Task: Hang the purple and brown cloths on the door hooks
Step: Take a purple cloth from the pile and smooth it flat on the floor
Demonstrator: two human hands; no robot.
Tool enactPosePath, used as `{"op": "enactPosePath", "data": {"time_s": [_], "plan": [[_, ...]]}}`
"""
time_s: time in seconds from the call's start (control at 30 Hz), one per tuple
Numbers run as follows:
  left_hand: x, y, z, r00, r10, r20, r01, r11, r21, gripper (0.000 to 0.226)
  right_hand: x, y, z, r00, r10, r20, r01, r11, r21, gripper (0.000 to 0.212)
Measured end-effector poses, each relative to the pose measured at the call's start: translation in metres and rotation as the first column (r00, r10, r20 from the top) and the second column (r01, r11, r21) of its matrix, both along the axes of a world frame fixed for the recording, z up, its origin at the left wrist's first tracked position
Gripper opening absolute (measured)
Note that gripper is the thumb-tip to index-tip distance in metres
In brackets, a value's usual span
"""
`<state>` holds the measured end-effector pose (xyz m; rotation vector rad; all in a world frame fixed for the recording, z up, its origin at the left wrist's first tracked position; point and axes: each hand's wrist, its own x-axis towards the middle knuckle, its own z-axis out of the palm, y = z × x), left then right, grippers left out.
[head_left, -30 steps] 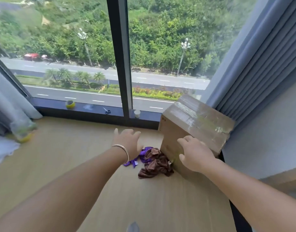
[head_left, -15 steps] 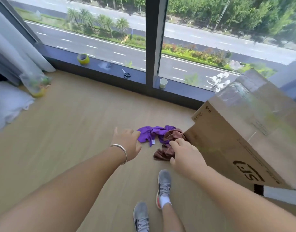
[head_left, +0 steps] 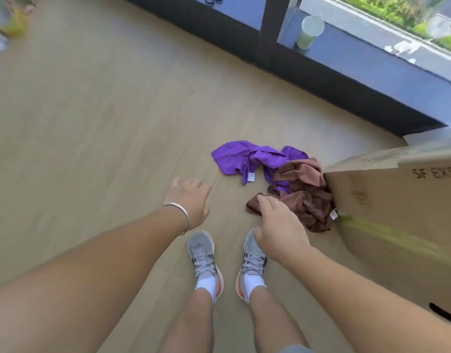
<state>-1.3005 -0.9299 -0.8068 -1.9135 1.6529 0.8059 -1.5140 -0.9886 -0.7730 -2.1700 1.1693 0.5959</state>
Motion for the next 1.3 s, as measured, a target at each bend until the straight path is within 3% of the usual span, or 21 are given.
{"op": "enactPosePath", "data": {"time_s": [0.27, 0.5, 0.63, 0.77, 0.87, 1.0, 1.17, 1.3], "plan": [[0.031, -0.026, -0.160, 0.998, -0.056, -0.015, 0.055, 0.996, -0.065, 0.050, 0.035, -0.022, -0.161, 0.998, 0.056, -0.017, -0.056, 0.998, -0.023, 0.050], [0.051, -0.057, -0.274, 0.987, -0.152, -0.042, 0.144, 0.977, -0.159, 0.068, 0.063, -0.054, -0.275, 0.990, 0.134, 0.033, -0.131, 0.989, -0.065, 0.055], [0.056, -0.078, -0.327, 0.964, -0.250, -0.092, 0.229, 0.955, -0.190, 0.077, 0.079, -0.080, -0.326, 0.967, 0.252, 0.048, -0.242, 0.958, -0.157, 0.061], [0.055, -0.093, -0.368, 0.932, -0.353, -0.085, 0.328, 0.919, -0.217, 0.085, 0.085, -0.091, -0.365, 0.923, 0.379, -0.061, -0.382, 0.892, -0.242, 0.064], [0.056, -0.101, -0.388, 0.916, -0.399, -0.039, 0.377, 0.891, -0.254, 0.086, 0.084, -0.095, -0.385, 0.941, 0.294, -0.167, -0.331, 0.905, -0.267, 0.071], [0.059, -0.116, -0.399, 0.925, -0.379, -0.020, 0.344, 0.859, -0.380, 0.069, 0.078, -0.101, -0.402, 0.948, 0.221, -0.228, -0.287, 0.905, -0.314, 0.075], [0.057, -0.121, -0.380, 0.953, -0.303, -0.032, 0.278, 0.909, -0.312, 0.060, 0.074, -0.108, -0.388, 0.991, 0.061, -0.116, -0.092, 0.954, -0.284, 0.033], [0.069, -0.095, -0.321, 0.977, -0.205, -0.058, 0.177, 0.930, -0.321, 0.051, 0.060, -0.100, -0.334, 0.980, 0.025, -0.197, -0.074, 0.966, -0.248, 0.016]]}}
